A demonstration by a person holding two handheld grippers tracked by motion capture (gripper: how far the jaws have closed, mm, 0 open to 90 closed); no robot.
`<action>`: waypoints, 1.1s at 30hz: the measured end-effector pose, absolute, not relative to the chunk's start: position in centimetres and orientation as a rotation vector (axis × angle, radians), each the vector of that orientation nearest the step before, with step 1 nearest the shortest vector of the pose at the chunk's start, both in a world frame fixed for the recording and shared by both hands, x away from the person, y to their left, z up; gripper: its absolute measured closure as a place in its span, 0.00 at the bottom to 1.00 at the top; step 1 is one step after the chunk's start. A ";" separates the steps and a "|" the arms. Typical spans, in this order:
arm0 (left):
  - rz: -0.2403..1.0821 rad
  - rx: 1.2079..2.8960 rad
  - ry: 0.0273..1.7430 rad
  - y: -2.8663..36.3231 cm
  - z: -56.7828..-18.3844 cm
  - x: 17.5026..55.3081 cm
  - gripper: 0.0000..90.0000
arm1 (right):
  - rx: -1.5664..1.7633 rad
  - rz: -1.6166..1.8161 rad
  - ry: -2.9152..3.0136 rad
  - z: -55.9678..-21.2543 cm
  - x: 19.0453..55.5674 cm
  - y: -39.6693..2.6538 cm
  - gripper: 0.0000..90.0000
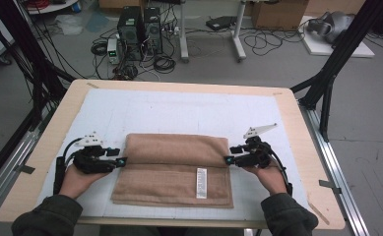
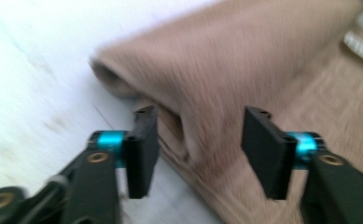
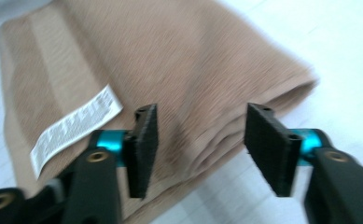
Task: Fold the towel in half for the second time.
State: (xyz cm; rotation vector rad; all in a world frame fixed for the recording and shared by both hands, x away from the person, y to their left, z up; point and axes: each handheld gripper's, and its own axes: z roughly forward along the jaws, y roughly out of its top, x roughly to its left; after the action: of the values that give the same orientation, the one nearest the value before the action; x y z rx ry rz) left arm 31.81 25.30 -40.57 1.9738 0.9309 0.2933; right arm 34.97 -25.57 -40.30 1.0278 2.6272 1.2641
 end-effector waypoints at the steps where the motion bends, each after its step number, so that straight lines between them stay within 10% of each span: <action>1: 0.296 1.964 0.937 25.4 -40.1 32.4 0.48 | 1.020 1.256 2.614 -39.9 35.4 -25.5 0.44; 14: 0.147 1.960 1.177 22.7 -43.8 41.4 0.39 | 1.185 1.177 2.678 -42.4 42.3 -23.3 0.33; 19: 0.204 1.991 1.085 22.9 -43.4 41.0 0.87 | 1.143 1.320 2.792 -42.9 42.6 -23.4 0.86; 33: 0.364 1.773 0.871 25.4 -35.8 34.5 0.94 | 0.755 1.441 2.537 -33.3 36.8 -23.6 0.92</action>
State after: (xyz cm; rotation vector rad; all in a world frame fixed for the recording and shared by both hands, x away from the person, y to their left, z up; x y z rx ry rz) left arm 34.54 25.38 -35.79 1.7732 0.8705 0.3639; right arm 36.83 -23.63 -33.29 0.7553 2.5365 1.4415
